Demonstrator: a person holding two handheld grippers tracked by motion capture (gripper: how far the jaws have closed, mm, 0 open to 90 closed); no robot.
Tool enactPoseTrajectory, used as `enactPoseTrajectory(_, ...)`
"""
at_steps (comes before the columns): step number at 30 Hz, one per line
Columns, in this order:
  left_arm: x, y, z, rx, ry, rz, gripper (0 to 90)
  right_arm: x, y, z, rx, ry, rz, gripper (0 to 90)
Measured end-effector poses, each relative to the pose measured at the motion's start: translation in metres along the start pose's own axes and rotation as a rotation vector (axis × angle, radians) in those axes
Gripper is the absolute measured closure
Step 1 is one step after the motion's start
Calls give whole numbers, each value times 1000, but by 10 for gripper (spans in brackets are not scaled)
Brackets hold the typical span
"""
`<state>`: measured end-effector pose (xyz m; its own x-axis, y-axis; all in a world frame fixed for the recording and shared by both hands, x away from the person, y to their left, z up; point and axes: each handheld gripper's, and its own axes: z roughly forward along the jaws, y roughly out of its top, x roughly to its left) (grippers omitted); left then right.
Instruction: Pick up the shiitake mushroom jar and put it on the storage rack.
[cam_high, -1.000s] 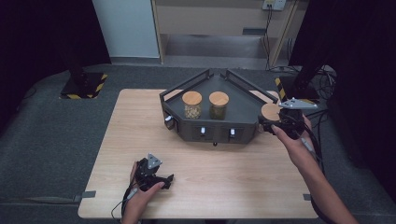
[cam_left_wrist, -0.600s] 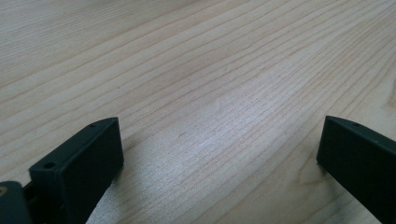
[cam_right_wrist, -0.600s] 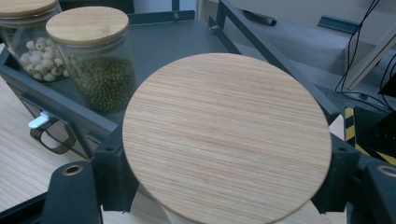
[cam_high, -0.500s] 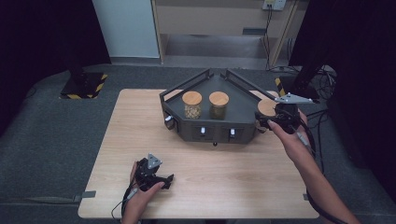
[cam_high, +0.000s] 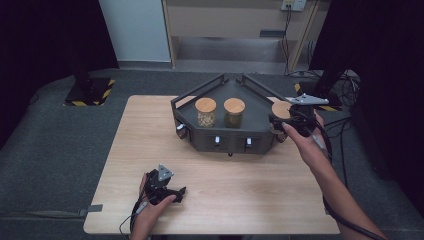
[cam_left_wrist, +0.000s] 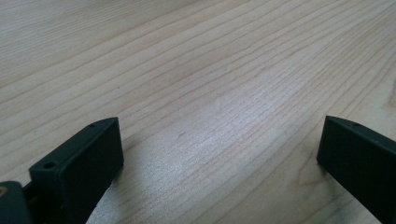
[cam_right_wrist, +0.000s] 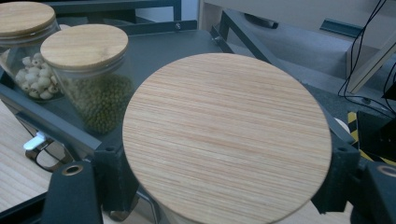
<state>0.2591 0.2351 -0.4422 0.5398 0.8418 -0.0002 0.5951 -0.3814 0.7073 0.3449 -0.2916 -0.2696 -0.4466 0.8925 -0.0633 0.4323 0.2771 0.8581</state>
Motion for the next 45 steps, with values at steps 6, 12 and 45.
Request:
enactPoseTrajectory(6, 0, 0, 0, -1, 0, -1, 0, 1, 6, 8, 3, 1, 1, 258)
enactPoseTrajectory(12, 0, 0, 0, 0, 0, 0, 0, 0, 9, 14, 0, 6, 9, 258)
enactPoseTrajectory(45, 0, 0, 0, 0, 0, 0, 0, 1, 21, 51, 21, -25, 33, 258)
